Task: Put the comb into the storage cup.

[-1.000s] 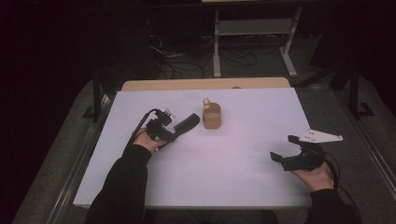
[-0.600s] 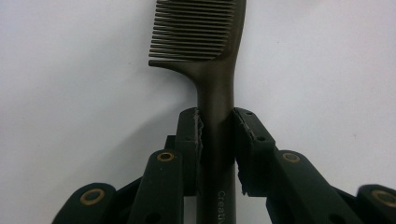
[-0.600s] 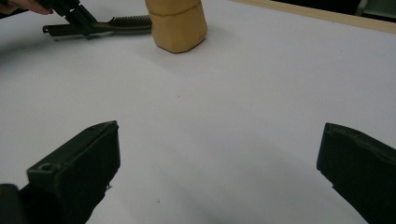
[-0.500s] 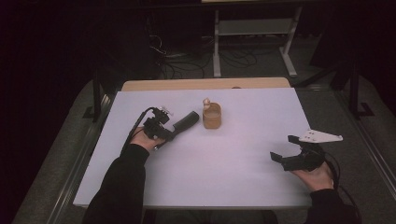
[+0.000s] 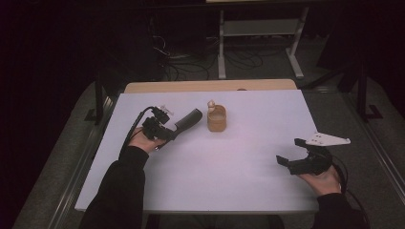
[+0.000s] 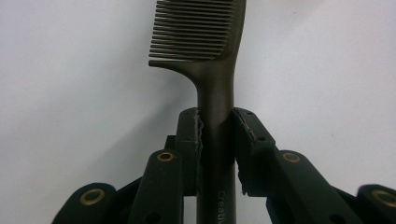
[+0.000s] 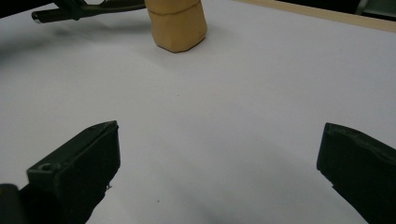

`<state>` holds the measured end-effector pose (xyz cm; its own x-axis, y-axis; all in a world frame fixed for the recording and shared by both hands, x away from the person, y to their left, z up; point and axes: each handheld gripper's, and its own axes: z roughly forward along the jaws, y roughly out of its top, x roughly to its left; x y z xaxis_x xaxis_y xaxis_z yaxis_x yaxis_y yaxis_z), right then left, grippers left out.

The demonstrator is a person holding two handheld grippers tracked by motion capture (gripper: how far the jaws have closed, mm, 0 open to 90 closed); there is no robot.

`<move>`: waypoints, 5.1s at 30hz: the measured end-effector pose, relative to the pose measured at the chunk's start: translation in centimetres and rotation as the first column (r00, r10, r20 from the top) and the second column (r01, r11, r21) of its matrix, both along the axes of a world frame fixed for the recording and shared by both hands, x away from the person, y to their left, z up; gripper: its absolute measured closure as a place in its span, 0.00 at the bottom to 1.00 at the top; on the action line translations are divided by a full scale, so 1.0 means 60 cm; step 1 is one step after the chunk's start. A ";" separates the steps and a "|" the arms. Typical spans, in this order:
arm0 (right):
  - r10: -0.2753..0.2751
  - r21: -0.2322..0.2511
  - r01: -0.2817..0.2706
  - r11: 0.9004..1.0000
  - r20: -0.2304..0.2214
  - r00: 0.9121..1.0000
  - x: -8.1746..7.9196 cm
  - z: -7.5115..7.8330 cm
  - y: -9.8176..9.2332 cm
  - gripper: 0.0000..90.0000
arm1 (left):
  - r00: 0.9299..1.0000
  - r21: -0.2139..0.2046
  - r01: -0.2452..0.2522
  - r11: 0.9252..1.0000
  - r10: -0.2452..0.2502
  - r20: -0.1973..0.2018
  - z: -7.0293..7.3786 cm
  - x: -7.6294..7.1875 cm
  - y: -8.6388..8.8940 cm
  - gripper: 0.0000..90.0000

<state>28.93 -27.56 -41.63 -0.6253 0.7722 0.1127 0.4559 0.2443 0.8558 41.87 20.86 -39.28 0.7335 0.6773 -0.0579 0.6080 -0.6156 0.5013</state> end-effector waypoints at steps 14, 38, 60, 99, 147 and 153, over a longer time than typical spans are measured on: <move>0.002 -0.001 -0.002 1.000 -0.003 1.000 0.000 -0.001 0.001 0.00 | 0.998 -0.032 -0.003 0.999 0.005 0.055 0.032 -0.013 0.016 0.81; 0.005 -0.003 -0.005 1.000 -0.005 1.000 0.001 -0.001 0.001 0.00 | 0.989 -0.065 0.050 0.997 -0.040 0.145 0.088 -0.037 0.016 0.81; 0.010 -0.002 -0.010 1.000 0.008 1.000 -0.002 0.004 0.004 0.00 | 0.974 -0.092 0.108 0.990 -0.086 0.212 0.119 -0.066 0.002 0.81; 0.096 -0.006 -0.096 0.995 0.020 0.995 0.019 0.073 0.051 0.00 | 0.944 -0.166 0.201 0.965 -0.146 0.295 0.136 -0.118 -0.037 0.81; 0.264 0.017 -0.264 0.964 0.009 0.964 0.087 0.170 0.157 0.10 | 0.908 -0.194 0.266 0.944 -0.178 0.379 0.153 -0.149 -0.089 0.81; 0.292 0.024 -0.292 0.956 0.006 0.956 0.094 0.182 0.169 0.13 | 0.904 -0.198 0.270 0.942 -0.177 0.388 0.155 -0.151 -0.092 0.81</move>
<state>34.56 -17.42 -30.74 -0.8233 0.5530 0.1279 0.3663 0.3454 0.8640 32.79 15.34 -30.00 0.8651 0.4918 0.0984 0.2179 -0.5452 0.8095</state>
